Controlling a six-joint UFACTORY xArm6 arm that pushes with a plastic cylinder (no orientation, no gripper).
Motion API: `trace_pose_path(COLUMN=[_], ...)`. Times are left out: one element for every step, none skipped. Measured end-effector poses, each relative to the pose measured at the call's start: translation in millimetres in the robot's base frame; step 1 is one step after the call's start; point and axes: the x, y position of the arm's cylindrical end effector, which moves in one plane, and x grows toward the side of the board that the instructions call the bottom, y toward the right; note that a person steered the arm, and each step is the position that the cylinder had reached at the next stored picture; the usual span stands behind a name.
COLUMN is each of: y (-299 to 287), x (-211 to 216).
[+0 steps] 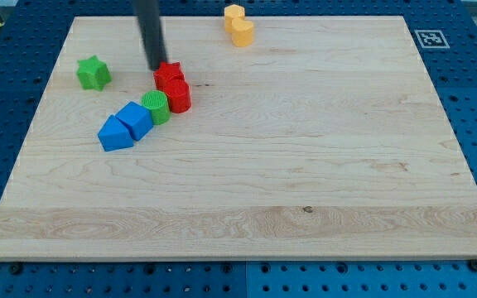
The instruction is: Slide the red star up and right a bit
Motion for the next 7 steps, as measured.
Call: trace_pose_path(y=[-23, -4, 23, 42, 54, 72, 82], x=[36, 52, 51, 45, 45, 44, 35])
